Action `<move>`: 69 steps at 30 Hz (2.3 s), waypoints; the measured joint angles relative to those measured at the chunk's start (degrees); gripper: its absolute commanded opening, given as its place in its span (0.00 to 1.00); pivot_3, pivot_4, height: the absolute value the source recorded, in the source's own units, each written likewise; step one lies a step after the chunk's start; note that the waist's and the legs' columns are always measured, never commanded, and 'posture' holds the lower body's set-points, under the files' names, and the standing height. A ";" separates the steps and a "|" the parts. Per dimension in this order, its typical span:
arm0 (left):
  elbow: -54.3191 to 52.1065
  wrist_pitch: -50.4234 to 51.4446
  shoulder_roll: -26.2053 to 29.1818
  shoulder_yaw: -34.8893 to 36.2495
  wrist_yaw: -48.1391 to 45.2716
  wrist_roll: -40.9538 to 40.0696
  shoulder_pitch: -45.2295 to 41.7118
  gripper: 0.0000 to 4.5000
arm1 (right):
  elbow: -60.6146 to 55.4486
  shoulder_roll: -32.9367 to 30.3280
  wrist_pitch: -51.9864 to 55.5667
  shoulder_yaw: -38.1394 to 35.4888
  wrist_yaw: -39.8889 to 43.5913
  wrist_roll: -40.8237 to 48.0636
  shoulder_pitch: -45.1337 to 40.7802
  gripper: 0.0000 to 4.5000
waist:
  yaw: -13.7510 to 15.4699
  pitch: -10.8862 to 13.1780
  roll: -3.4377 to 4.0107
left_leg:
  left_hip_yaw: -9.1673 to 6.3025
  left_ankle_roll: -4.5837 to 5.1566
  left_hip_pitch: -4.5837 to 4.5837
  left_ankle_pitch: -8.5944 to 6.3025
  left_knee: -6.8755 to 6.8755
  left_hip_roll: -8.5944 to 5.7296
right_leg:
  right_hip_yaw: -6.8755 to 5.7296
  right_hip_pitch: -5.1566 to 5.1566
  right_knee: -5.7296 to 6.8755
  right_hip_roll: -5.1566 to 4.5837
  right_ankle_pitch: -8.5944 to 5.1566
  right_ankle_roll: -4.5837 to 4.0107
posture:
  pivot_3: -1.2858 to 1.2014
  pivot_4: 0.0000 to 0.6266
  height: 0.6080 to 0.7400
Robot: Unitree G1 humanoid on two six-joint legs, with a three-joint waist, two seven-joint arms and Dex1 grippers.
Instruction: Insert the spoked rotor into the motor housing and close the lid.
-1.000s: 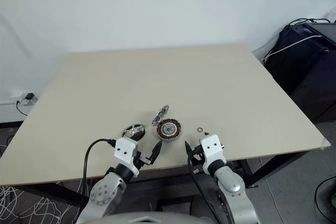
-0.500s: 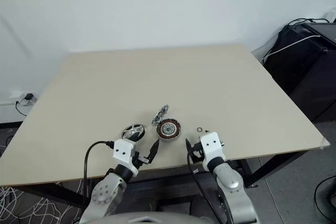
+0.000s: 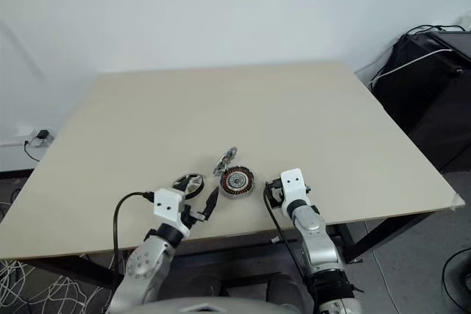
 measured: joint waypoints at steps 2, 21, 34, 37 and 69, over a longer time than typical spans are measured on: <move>0.49 -0.30 0.21 0.41 -0.22 0.07 -0.15 0.99 | 1.37 0.08 -0.78 -0.45 0.01 0.31 -0.89 1.00 | -0.28 -0.02 0.04 | 0.01 0.01 0.00 0.00 -0.01 -0.04 | 0.04 -0.01 -0.01 0.00 0.05 0.07 | 0.52 0.00 1.00; 8.70 -6.20 -0.40 -0.25 -0.98 0.44 -0.64 1.00 | 6.27 1.86 -3.03 -0.56 1.32 1.85 -2.69 0.22 | -0.44 -0.18 0.24 | 0.00 0.00 0.06 0.01 0.01 -0.04 | 0.05 0.03 0.01 0.01 0.13 0.18 | 0.52 0.00 1.00; 15.96 -10.98 -0.33 1.90 -3.11 -1.03 -2.88 1.00 | -4.00 1.10 0.29 0.47 1.47 1.56 -0.30 0.16 | -0.53 -0.21 0.31 | 0.00 0.00 0.01 0.01 0.01 -0.03 | 0.06 -0.03 0.02 0.02 0.15 0.23 | 0.52 0.00 1.00; 16.85 -11.62 -0.33 1.93 -3.26 -1.03 -2.96 1.00 | -8.43 0.86 1.70 2.94 2.61 0.62 -1.11 0.16 | -0.50 -0.23 0.29 | -0.02 0.00 0.02 0.01 0.00 -0.02 | 0.04 -0.02 0.02 0.02 0.15 0.23 | 0.52 0.00 1.00; 15.13 -12.07 -0.70 2.09 -2.85 -0.96 -2.01 1.00 | 0.65 4.22 3.83 13.57 8.64 -0.93 -8.02 0.16 | -0.52 -0.24 0.27 | -0.04 -0.01 0.02 0.01 -0.01 -0.05 | 0.02 -0.04 0.02 0.02 0.18 0.25 | 0.52 0.00 1.00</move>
